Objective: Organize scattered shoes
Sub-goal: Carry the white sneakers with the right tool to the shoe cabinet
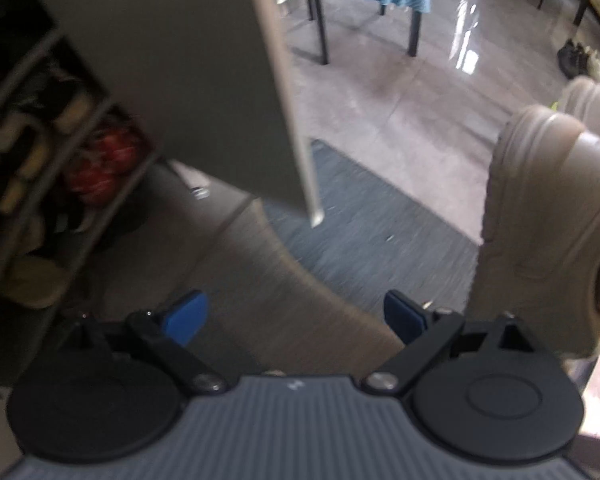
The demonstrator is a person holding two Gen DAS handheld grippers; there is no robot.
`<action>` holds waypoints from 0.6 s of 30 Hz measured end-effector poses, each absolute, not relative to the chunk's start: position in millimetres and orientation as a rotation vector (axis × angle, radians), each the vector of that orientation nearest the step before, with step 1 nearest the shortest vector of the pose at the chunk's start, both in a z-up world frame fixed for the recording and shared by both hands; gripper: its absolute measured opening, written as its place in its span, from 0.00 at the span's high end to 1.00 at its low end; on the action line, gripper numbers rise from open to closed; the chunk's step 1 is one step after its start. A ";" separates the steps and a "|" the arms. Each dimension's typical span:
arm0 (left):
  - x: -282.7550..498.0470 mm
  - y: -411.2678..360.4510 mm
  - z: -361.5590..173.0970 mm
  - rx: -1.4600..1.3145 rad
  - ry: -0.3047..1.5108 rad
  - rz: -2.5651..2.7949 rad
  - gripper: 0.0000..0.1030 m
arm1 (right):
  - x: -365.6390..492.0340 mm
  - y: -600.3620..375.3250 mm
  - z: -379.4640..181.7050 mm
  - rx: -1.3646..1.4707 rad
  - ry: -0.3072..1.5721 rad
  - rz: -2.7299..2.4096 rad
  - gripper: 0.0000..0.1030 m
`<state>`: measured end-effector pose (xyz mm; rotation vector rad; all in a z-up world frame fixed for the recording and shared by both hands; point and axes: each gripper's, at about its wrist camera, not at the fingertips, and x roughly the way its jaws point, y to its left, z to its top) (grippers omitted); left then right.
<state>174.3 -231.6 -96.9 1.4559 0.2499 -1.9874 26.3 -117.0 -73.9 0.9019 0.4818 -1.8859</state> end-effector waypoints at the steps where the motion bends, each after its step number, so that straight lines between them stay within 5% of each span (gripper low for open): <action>1: 183.7 -232.3 -77.8 1.447 0.252 -1.984 0.06 | 33.7 -120.6 -56.5 0.894 0.497 -1.844 0.73; 8: 250.8 -258.0 -3.4 1.259 0.371 -1.965 0.04 | 86.3 -141.1 18.2 0.782 0.553 -1.671 0.73; 18: 425.8 -325.8 17.7 1.130 0.474 -1.743 0.04 | 211.7 -205.7 47.7 0.696 0.612 -1.525 0.73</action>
